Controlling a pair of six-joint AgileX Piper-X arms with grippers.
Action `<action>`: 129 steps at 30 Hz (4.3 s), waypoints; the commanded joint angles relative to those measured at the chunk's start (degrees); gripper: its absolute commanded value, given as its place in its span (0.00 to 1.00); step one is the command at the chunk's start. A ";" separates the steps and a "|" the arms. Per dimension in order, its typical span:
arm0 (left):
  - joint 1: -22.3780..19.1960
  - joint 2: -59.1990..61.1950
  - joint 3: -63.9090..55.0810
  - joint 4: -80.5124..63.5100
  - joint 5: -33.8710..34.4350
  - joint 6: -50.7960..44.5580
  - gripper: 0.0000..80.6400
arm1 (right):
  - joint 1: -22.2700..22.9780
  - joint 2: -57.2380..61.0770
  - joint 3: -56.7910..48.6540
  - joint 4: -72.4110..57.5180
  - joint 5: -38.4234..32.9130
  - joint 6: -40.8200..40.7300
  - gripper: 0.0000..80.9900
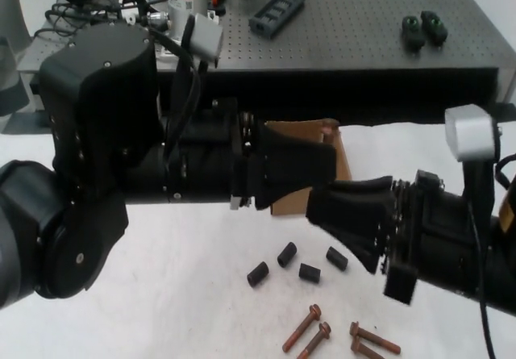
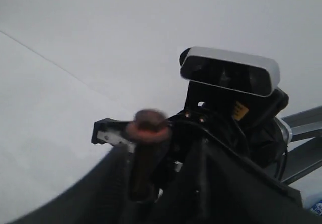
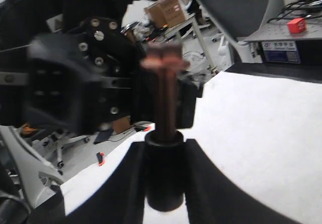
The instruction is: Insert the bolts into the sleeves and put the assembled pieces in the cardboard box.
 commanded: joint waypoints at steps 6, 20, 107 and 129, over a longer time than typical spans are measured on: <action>-0.01 -0.48 -0.33 2.54 -6.49 1.80 0.68 | -3.84 0.90 -2.24 1.44 11.50 -5.70 0.03; -0.01 -0.23 -0.33 33.22 -32.63 21.36 0.68 | -10.01 38.16 -40.47 35.34 23.21 -21.10 0.03; -8.94 29.80 -27.72 63.81 -37.99 39.26 0.60 | -12.80 26.91 -36.59 79.64 17.76 -28.71 0.03; -11.38 40.43 -38.53 70.03 -36.68 46.88 0.48 | -15.93 13.03 -26.62 77.93 17.96 -25.93 0.03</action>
